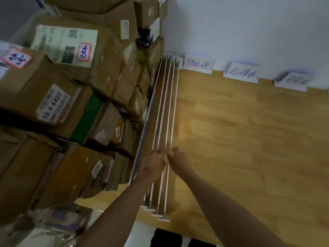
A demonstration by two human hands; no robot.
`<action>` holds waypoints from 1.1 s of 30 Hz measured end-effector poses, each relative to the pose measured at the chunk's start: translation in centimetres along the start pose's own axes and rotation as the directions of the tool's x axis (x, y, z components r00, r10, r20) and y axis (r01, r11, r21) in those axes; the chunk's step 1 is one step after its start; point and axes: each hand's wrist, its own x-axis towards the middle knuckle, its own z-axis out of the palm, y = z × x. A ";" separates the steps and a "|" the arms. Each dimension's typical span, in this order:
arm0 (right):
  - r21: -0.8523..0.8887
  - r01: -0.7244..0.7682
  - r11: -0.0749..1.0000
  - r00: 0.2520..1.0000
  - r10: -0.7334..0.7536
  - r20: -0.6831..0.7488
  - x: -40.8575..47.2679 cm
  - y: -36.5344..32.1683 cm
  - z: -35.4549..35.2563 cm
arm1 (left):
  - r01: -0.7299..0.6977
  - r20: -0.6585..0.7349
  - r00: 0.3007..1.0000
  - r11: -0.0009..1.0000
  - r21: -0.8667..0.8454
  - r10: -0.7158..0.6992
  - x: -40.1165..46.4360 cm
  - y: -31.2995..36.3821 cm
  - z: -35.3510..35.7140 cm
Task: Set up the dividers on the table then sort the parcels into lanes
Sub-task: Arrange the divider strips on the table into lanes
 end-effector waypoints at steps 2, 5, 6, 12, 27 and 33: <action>0.005 -0.018 1.000 1.000 0.018 0.011 0.2 -0.1 0.3 | 0.017 -0.013 1.000 1.000 -0.021 -0.017 0.1 -0.2 0.4; 0.022 -0.067 0.998 0.998 0.067 0.018 0.5 -0.2 0.5 | 0.039 -0.030 0.999 0.999 0.008 -0.038 0.5 -0.2 0.3; 0.024 -0.078 0.997 0.997 0.077 0.015 0.6 -0.2 0.4 | 0.049 -0.033 0.998 0.999 0.018 -0.049 0.7 -0.2 0.2; 0.036 -0.086 0.996 0.996 0.086 -0.013 0.5 -0.1 -0.2 | 0.158 -0.012 0.987 0.987 -0.012 -0.158 1.2 0.9 0.1; -0.096 -0.055 0.994 0.995 0.047 -0.083 -1.9 2.8 -3.3 | 0.258 -0.034 0.963 0.948 -0.184 -0.269 0.4 3.7 -0.1; -0.138 -0.070 0.988 0.991 0.053 -0.121 -3.8 4.3 -4.8 | 0.273 -0.024 0.959 0.940 -0.204 -0.284 -0.9 5.0 -0.5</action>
